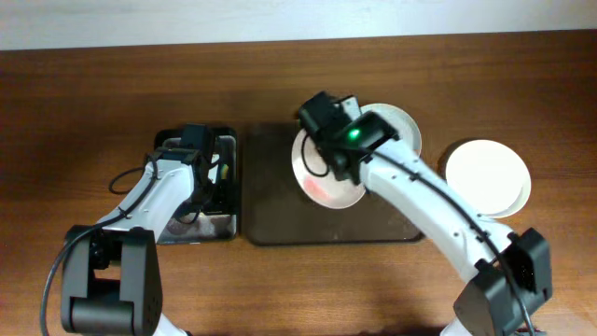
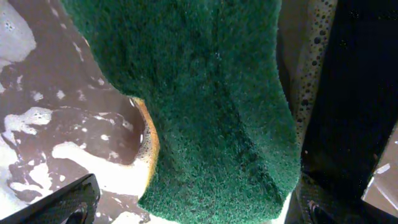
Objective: Clean dirty plates on tray and stack at the side
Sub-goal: 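Lift the pink plate with the right gripper and stack it on the white plate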
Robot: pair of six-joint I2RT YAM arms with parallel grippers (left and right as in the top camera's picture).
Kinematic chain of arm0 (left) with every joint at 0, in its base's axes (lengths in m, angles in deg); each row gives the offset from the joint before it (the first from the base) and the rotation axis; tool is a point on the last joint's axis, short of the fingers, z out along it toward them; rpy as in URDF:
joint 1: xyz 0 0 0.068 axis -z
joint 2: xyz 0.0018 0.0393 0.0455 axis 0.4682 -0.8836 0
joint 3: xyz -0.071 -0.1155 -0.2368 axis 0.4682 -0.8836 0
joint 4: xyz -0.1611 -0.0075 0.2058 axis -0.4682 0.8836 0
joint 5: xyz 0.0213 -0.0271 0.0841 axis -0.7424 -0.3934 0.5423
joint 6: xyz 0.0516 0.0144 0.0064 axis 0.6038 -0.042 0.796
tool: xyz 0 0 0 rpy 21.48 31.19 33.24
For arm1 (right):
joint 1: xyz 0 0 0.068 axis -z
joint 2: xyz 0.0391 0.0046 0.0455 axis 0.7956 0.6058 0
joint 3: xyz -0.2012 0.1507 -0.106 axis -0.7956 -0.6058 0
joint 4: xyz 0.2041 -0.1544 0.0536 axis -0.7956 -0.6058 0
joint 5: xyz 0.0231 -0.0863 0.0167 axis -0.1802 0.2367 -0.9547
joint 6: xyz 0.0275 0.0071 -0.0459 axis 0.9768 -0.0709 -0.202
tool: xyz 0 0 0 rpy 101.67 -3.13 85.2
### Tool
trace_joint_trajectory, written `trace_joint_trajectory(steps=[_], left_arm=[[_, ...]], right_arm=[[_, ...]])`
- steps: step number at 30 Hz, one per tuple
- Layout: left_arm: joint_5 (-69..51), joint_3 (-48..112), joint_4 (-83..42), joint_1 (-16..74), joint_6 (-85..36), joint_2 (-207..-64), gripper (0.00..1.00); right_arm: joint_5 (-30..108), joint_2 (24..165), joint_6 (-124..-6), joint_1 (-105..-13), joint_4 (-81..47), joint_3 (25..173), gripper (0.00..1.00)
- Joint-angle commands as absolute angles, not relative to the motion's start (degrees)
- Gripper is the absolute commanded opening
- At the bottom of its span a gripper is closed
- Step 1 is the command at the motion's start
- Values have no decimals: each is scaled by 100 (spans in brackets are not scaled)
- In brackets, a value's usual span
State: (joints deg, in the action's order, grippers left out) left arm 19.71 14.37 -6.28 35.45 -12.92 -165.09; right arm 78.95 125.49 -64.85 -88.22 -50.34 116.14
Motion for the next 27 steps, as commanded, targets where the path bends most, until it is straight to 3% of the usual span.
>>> trace_joint_trajectory(steps=[1, 3, 7, 12, 20, 27], left_arm=[[1991, 1507, -639, 3525, -1305, -16347, 100], [1991, 1507, -639, 3525, -1305, -16347, 100], [1989, 1507, -658, 3525, -1305, -16347, 100], [1989, 1507, -685, 3525, -1305, -16347, 100], [1989, 1507, -698, 3525, -1305, -16347, 100], [1989, 1507, -698, 3525, -1305, -16347, 100]], right_arm=[[9748, 12420, -6080, -9504, -5043, 11743, 4], [10745, 12422, -6021, -9974, -5019, 11743, 4], [11053, 12422, -5875, -10123, -4999, 11743, 4], [9958, 12420, -5278, -9543, -4936, 11743, 4], [5556, 12422, -5132, -5517, -4896, 11743, 4], [5173, 12433, -5130, -2748, -4964, 11206, 4]])
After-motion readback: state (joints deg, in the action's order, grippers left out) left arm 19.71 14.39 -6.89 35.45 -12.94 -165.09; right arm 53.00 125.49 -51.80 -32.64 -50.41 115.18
